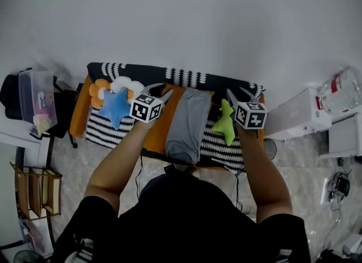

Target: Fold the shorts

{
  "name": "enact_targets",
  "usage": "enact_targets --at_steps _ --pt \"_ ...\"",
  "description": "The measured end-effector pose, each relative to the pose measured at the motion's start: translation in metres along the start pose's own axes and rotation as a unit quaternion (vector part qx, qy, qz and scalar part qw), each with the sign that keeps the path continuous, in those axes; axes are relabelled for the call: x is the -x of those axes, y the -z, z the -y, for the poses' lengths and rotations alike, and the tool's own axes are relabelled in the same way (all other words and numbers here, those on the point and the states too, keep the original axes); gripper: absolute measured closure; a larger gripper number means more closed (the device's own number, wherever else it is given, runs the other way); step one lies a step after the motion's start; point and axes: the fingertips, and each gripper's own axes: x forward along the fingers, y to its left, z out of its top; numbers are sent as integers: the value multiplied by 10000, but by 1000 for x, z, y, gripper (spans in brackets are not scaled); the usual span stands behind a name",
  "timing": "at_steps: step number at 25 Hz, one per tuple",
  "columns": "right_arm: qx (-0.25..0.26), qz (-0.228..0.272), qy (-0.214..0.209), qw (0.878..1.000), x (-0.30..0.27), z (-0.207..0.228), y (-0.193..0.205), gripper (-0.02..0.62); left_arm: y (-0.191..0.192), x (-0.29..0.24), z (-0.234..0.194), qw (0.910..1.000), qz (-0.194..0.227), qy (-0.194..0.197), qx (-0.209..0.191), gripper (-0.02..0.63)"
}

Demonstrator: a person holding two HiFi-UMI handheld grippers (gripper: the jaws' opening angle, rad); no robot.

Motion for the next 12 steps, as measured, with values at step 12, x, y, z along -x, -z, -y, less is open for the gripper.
enact_targets --at_steps 12 --pt "-251 -231 -103 9994 -38 11 35 416 28 -39 -12 9994 -162 -108 286 446"
